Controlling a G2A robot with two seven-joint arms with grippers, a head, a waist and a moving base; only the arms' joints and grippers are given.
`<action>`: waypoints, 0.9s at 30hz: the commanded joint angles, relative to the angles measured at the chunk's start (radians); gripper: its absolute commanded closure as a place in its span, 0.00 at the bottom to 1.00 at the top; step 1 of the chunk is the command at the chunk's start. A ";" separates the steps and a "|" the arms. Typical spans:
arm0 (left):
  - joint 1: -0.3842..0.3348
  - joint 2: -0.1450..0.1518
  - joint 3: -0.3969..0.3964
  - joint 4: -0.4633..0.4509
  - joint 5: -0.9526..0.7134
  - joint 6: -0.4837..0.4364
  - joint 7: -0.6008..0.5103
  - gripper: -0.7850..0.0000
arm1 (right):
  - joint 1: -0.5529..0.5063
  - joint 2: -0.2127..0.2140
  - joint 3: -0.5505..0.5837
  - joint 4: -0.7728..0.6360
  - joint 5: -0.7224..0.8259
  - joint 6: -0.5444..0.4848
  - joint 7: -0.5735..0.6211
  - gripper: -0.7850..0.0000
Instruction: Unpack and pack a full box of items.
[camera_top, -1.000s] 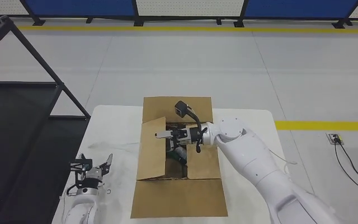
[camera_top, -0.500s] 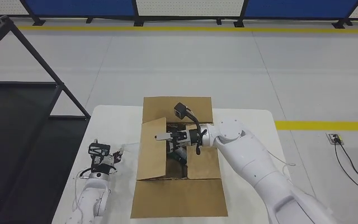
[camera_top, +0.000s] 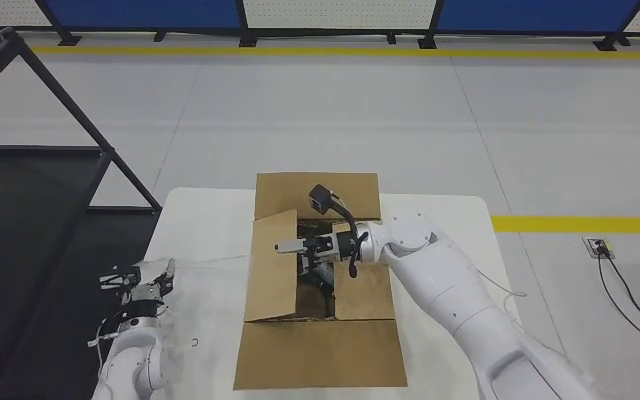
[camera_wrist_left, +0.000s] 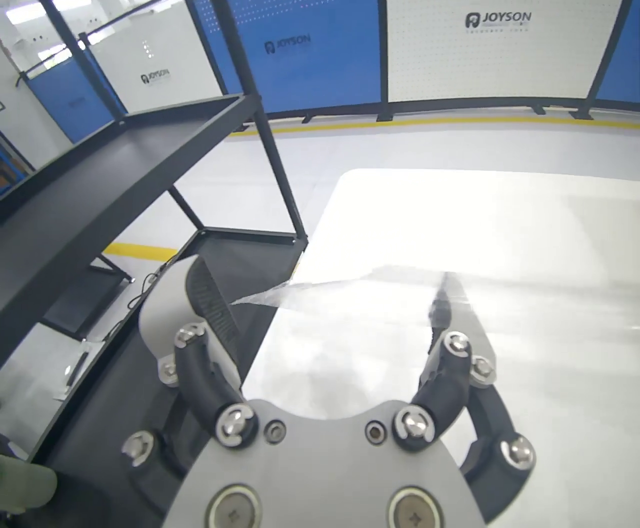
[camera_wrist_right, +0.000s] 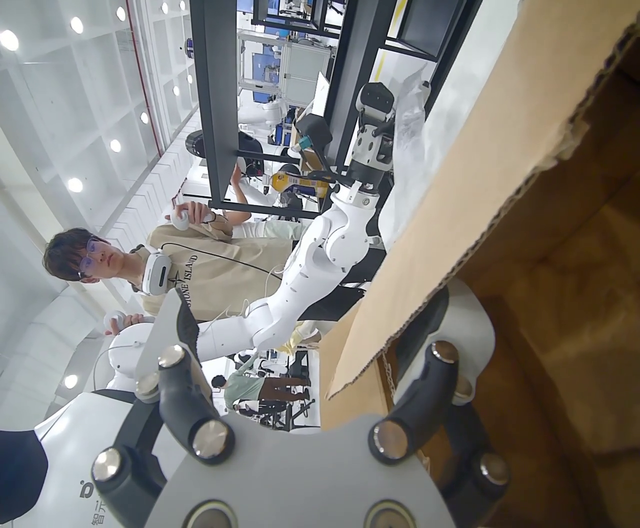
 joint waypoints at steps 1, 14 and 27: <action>0.024 0.001 -0.030 -0.008 -0.023 0.009 -0.005 0.00 | 0.003 -0.002 0.002 0.003 -0.001 0.002 0.005 0.00; 0.092 0.001 -0.170 -0.004 -0.158 0.082 -0.013 0.00 | 0.025 -0.026 -0.007 0.011 -0.018 0.019 0.038 0.00; 0.193 -0.015 -0.223 -0.182 -0.308 0.018 0.078 0.00 | 0.035 -0.058 -0.014 -0.042 -0.010 0.046 0.011 0.00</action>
